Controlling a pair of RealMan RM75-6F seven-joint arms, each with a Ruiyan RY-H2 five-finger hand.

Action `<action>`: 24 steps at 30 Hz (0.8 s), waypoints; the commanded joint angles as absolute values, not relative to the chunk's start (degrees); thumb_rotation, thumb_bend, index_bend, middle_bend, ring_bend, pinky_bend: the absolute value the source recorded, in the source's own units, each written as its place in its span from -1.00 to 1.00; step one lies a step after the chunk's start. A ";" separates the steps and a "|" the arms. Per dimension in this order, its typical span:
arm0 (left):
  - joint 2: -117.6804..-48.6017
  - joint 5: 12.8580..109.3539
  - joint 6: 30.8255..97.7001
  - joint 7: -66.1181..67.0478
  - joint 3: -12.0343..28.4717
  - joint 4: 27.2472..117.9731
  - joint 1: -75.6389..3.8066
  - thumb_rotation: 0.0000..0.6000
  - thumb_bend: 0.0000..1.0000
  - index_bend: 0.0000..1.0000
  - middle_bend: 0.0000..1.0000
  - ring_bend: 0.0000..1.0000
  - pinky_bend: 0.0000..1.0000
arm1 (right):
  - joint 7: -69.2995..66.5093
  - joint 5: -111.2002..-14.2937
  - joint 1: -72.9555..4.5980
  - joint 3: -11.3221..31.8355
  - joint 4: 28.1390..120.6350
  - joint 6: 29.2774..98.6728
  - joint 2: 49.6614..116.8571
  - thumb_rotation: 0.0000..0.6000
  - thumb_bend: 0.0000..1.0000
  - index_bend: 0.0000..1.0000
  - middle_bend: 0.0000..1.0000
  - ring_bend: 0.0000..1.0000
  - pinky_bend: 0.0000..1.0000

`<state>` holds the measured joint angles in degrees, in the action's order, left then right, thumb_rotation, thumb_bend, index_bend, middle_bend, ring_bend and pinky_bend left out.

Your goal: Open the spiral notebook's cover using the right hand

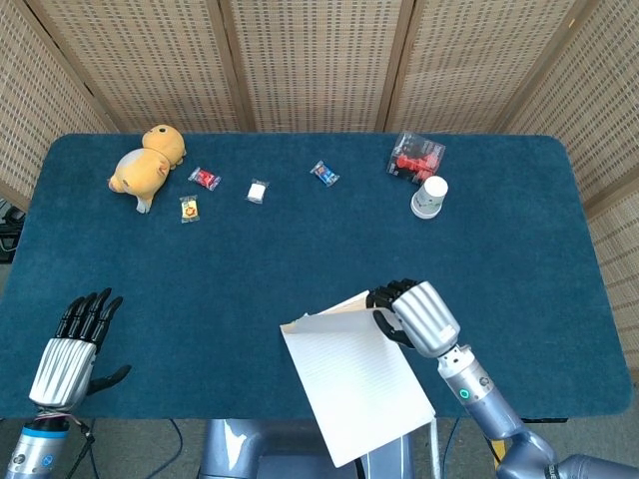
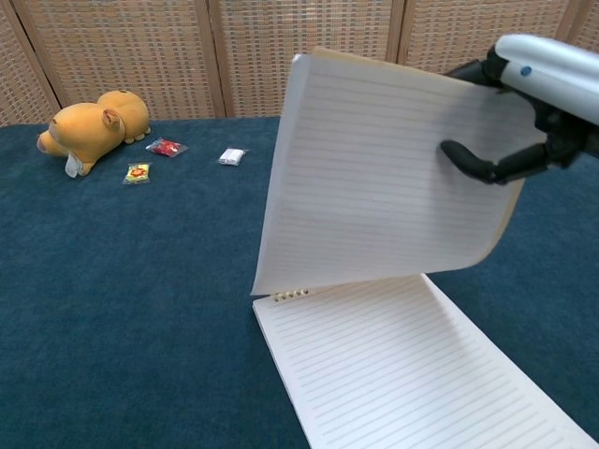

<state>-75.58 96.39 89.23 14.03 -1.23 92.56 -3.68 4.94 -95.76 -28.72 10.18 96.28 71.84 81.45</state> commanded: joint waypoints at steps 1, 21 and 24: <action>-75.60 96.40 89.13 14.00 -1.14 92.46 -3.82 1.00 -1.00 -1.00 -1.00 -1.00 -0.90 | 7.20 -92.66 -31.46 13.37 96.99 69.02 81.07 1.00 0.58 0.37 0.42 0.21 0.38; -74.96 95.37 88.52 12.10 -0.72 92.68 -4.38 1.00 -1.00 -1.00 -1.00 -1.00 -0.90 | 14.98 -76.79 -46.23 22.72 88.15 56.28 87.05 1.00 0.58 0.38 0.41 0.21 0.38; -74.97 95.15 88.22 11.98 -0.72 92.60 -4.50 1.00 -1.00 -1.00 -1.00 -1.00 -0.90 | 15.79 -75.69 -48.07 23.26 87.24 55.50 88.10 1.00 0.58 0.38 0.40 0.20 0.38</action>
